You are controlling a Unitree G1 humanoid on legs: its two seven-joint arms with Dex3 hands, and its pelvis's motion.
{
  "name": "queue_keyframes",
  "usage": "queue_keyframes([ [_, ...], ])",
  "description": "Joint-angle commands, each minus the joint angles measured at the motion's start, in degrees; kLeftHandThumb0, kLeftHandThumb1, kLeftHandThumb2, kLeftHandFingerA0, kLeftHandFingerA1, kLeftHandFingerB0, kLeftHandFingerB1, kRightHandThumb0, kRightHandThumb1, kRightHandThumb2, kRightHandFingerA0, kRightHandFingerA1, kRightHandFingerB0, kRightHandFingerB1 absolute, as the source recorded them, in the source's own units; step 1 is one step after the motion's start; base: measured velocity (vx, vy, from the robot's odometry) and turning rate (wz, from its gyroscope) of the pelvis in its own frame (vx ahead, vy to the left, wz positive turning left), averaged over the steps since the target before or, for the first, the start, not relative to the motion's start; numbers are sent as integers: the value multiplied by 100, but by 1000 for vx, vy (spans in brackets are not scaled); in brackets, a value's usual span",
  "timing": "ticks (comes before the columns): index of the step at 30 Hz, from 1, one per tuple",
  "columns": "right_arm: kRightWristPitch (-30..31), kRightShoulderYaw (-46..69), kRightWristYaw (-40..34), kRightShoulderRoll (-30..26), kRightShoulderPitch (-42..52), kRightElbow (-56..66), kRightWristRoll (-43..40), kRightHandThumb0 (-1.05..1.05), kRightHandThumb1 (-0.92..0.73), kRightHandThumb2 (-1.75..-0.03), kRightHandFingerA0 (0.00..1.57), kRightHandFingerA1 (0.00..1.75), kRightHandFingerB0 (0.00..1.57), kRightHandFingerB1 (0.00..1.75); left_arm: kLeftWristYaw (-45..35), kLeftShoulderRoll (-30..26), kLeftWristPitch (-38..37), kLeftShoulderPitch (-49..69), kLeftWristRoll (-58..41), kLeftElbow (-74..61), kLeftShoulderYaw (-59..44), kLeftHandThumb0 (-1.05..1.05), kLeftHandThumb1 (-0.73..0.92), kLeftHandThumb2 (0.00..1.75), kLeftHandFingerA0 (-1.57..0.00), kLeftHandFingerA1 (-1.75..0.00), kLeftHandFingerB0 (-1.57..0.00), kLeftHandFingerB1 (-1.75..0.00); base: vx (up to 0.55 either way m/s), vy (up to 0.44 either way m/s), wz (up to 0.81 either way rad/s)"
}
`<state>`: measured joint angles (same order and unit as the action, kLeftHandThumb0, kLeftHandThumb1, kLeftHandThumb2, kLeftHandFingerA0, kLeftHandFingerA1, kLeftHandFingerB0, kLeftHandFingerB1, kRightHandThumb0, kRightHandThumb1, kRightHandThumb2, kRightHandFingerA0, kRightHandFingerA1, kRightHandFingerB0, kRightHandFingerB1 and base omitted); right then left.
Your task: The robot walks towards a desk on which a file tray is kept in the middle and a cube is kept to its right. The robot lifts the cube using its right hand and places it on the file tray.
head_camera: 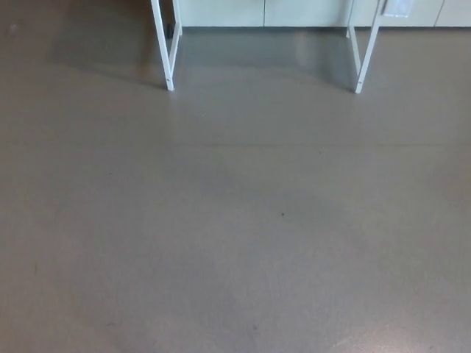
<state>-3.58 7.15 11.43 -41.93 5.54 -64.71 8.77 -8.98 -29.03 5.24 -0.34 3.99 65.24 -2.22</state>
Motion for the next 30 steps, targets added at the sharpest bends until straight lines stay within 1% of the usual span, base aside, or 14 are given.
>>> queue_keyframes([
  [1,-514,2,444,-154,-182,-258,-79,-62,-44,-83,4,49,3,25,-371,-112,-187,-100,-24,246,-49,-101,87,67,-25,-95,-26,-83,48,34,-13],
  [2,-571,6,461,-157,-185,-292,-93,-59,-58,-58,7,48,4,27,-390,-109,-191,-108,-43,265,-73,-105,84,71,-27,-92,-25,-80,0,0,0],
  [3,-582,148,491,-107,-171,-327,-265,-59,-40,-79,4,49,4,27,-413,-110,-195,-92,-72,236,-103,-104,66,120,-30,-82,-27,-75,99,65,-4],
  [4,-540,189,461,-73,-194,-361,-311,-59,-40,-79,4,49,4,27,-450,-117,-200,-74,-81,202,-123,-104,66,120,-30,-82,-27,-75,106,95,-7],
  [5,-617,186,338,-45,-185,-398,-284,-64,-42,-76,10,52,3,31,-427,-116,-191,-79,-63,205,-118,-100,86,65,-29,-94,-27,-82,132,124,-8],
  [13,-597,185,514,-84,-167,-481,-361,-54,-51,-58,6,47,7,29,-523,-136,-340,30,-53,245,-167,-103,85,70,-21,-90,-19,-79,199,109,-9],
  [14,-713,2,245,-73,-145,-521,-121,-32,-34,-89,5,54,0,51,-575,-145,-284,72,-89,208,-201,-55,45,115,-6,-64,-2,-59,240,163,-2],
  [16,-765,325,449,-24,-139,-584,-477,-32,-34,-89,5,54,0,51,-606,-154,-257,102,-84,149,-202,-55,45,115,-6,-64,-2,-59,239,93,4],
  [18,-722,377,475,-25,-166,-597,-479,-33,-36,-90,4,52,0,51,-489,-138,-267,20,-34,308,-193,-102,87,64,-25,-91,-22,-78,267,18,9],
  [19,-791,499,515,2,-145,-594,-593,-53,-40,-69,22,55,6,40,-390,-130,-257,-19,34,378,-143,-99,88,65,-30,-91,-25,-78,241,-9,16],
  [20,-806,506,564,-3,-160,-619,-587,-32,-38,-91,4,52,0,51,-418,-129,-237,-42,10,400,-164,-101,86,65,-29,-91,-24,-77,270,-59,12],
  [21,-702,463,580,-3,-240,-676,-518,-55,-42,-69,7,50,6,33,-433,-131,-275,-66,11,432,-164,-100,88,63,-28,-91,-25,-77,300,-106,8],
  [26,-711,-232,52,-141,-183,-482,193,-77,-45,-82,4,53,11,27,-346,-133,-317,-102,101,526,-98,-98,88,65,-26,-88,-22,-75,325,-172,17],
  [30,-630,341,581,-88,-134,-392,-548,-54,-34,-79,1,52,4,40,-393,-107,-237,-112,-4,454,-173,-101,84,65,-25,-91,-21,-78,372,-296,36],
])
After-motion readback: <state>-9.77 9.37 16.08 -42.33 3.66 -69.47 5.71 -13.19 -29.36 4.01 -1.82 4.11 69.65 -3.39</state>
